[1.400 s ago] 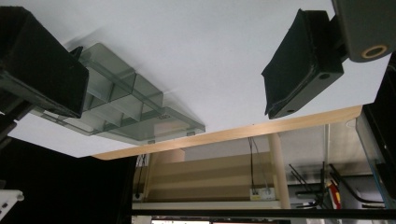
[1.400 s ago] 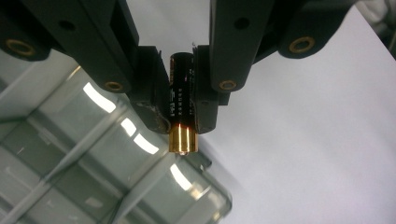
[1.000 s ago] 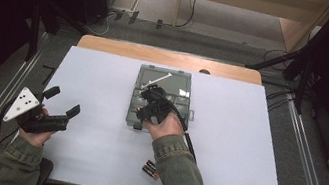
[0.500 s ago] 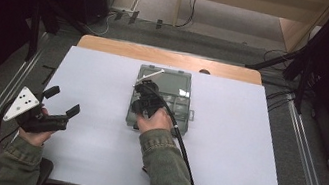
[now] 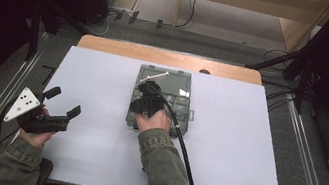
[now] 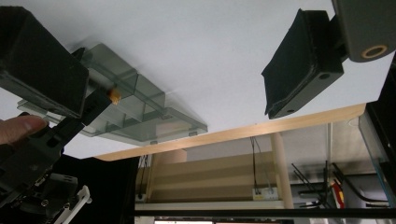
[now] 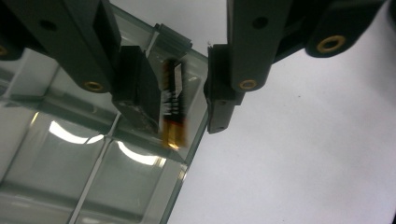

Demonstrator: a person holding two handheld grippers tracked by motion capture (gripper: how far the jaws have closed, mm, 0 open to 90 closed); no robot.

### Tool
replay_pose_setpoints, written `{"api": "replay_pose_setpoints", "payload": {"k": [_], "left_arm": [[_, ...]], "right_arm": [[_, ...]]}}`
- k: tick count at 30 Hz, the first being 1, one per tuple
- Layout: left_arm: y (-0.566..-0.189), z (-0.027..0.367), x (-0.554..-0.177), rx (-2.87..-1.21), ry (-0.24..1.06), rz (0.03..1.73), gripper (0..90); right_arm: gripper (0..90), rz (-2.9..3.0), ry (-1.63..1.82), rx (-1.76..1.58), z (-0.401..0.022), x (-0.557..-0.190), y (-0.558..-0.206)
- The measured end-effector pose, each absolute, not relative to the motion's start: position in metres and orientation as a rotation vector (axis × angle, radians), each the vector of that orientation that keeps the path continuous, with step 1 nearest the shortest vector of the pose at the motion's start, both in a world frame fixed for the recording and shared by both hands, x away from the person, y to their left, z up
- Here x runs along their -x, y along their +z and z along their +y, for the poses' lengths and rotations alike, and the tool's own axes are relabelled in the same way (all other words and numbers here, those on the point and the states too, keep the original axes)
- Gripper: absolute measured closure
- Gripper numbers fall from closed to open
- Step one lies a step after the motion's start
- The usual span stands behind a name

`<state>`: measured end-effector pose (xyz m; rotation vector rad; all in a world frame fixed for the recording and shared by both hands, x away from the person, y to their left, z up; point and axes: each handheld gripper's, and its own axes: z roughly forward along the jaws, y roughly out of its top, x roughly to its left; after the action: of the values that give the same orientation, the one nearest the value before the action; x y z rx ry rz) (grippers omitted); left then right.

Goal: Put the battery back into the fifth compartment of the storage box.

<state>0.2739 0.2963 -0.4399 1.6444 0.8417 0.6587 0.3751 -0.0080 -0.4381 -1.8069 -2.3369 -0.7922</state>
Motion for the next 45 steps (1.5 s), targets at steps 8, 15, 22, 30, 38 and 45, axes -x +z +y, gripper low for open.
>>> {"api": "replay_pose_setpoints", "payload": {"k": [8, 15, 22, 30, 38, 45], "left_arm": [[-0.44, 0.296, -0.274, -1.649, 0.659, 0.841, 7.0], [-0.44, 0.296, -0.274, -1.649, 0.659, 0.842, 7.0], [-0.44, 0.296, -0.275, -1.643, 0.659, 0.845, 7.0], [-0.44, 0.296, -0.275, -1.643, 0.66, 0.845, 7.0], [-0.44, 0.296, -0.274, -1.646, 0.661, 0.843, 7.0], [-0.44, 0.296, -0.275, -1.643, 0.658, 0.845, 7.0]], "right_arm": [[34.6, -2.427, -0.827, 1.821, -0.013, -0.37, -0.431], [23.7, -2.435, -0.847, 1.819, -0.026, -0.364, -0.432], [5.9, -2.45, -0.824, 1.798, -0.034, -0.362, -0.43], [0.0, -2.499, -0.806, 1.753, -0.04, -0.352, -0.426], [0.0, -2.551, -0.786, 1.715, -0.053, -0.335, -0.42], [0.0, -2.596, -0.744, 1.669, -0.066, -0.314, -0.425]]}}
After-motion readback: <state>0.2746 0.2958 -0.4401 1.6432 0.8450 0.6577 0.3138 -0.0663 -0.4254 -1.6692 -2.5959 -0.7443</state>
